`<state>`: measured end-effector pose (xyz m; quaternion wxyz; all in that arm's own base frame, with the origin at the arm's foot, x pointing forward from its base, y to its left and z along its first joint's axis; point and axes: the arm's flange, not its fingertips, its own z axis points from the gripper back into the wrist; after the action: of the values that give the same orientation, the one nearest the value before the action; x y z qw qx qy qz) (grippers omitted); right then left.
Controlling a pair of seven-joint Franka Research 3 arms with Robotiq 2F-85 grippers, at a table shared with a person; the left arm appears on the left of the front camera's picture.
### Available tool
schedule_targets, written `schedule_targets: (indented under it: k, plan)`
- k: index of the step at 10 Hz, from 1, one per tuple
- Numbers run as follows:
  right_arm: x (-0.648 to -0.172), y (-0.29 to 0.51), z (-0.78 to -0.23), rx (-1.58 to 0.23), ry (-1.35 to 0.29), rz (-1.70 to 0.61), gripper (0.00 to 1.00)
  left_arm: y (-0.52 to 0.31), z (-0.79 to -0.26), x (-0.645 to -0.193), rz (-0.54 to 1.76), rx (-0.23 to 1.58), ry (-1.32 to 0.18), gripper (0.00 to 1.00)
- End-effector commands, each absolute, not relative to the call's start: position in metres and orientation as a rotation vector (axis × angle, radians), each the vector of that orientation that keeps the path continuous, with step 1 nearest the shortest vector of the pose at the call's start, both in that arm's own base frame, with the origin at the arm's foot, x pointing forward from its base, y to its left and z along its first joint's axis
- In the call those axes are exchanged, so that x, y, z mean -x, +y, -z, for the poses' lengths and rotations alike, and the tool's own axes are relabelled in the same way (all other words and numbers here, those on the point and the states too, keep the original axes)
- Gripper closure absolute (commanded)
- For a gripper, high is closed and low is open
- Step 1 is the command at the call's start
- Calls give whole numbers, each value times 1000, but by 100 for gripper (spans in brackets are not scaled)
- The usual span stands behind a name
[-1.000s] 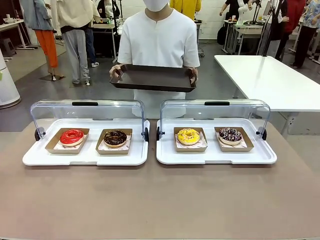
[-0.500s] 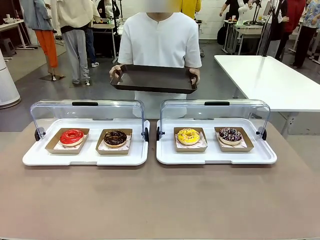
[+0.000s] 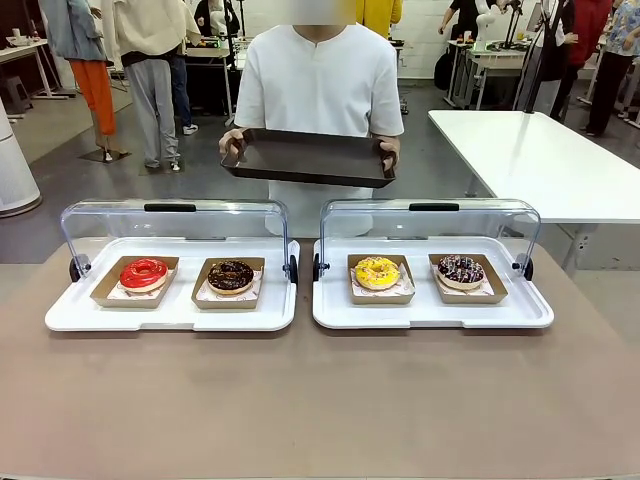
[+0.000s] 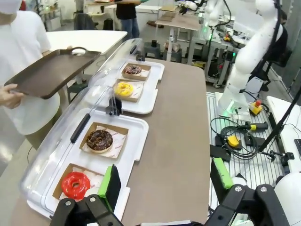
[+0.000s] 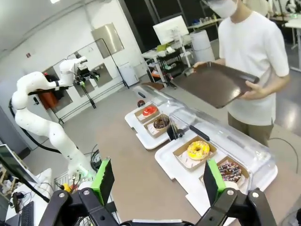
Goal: Provide the desired donut to the person.
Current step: Pick up and lift the Paper togo box containing the Donut pointed at by the person.
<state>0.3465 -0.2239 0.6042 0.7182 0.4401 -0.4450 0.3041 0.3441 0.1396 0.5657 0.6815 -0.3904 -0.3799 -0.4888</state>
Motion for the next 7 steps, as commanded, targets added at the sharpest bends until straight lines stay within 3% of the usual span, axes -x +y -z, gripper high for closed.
schedule_targets:
  k: [1,7]
  plan:
    - [-347,-218,-606,-936,-922,-648,0,137,-560,-337,1028,832,-820,0]
    - [-352,-221,-600,-924,-925,-658,0,146,-560,-351,994,821,-825,0]
